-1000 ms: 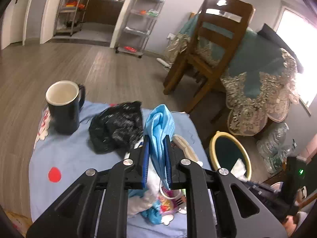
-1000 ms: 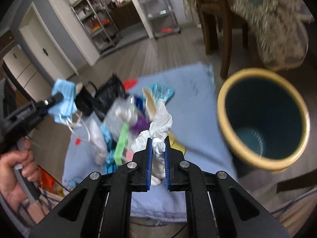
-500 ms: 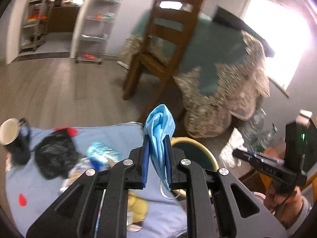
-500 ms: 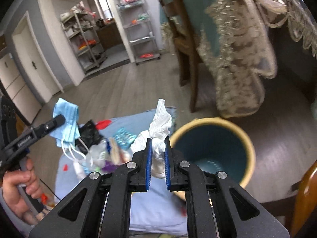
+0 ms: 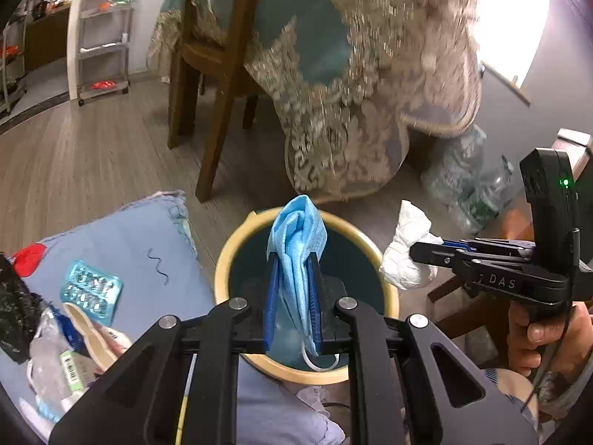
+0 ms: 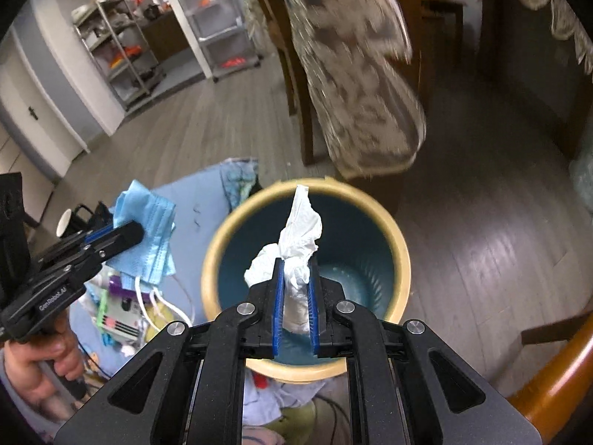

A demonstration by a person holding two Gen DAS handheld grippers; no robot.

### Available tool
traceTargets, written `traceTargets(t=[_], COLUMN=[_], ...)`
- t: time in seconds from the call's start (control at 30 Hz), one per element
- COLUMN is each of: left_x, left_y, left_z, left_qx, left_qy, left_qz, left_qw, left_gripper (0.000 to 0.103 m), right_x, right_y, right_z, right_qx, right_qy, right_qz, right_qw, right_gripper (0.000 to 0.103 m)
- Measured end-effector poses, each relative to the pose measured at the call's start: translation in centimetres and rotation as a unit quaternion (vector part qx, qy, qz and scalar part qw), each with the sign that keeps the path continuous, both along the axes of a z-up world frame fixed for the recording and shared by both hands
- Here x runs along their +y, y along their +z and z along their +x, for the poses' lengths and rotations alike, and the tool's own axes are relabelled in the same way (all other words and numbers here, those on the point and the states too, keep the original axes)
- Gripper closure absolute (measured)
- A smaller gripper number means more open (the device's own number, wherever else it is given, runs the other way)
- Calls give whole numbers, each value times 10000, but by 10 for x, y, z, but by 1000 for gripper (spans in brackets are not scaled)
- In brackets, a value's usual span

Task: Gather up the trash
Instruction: 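Carry the tissue and mask over the yellow-rimmed bin with both tools, then open both tools to drop the tissue and mask into the bin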

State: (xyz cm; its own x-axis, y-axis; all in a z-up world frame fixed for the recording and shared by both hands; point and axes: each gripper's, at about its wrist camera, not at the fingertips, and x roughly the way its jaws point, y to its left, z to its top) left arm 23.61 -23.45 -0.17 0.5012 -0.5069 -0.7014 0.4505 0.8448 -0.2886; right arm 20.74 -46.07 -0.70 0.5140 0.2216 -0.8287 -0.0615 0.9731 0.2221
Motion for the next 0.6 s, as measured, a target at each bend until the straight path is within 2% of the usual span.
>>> traceTargets(t=[0.2,0.33,0.37,0.43,0.5,0.6], left_x=[-19,-27,-28,-29,-27,-23], left_y=[-25,-39,-41,-44,-43,-38], left_z=[13,14,14,14,12,10], left_qx=[256,364,379,377,339,263], left_qy=[-125,-220,-236,-247,-237,-202], left_qz=[230,389,408,432,405,360], left_qw=[9993,9983,9982,9980,9983,9988], left_gripper=[89,82,78,65,39,31], right_x=[-6,-3,-3,-3,-3,-2], right_y=[-38,-47,-47,-43,-38,-24], right_z=[15,20,20,20,17,15], right_qx=[447,576,573,516,426,257], right_qy=[40,85,86,76,55,30], right_qz=[67,47,23,5,-9,-51], right_qw=[9990,9983,9983,9986,9991,9997], right_gripper=[88,80,77,71,65,52])
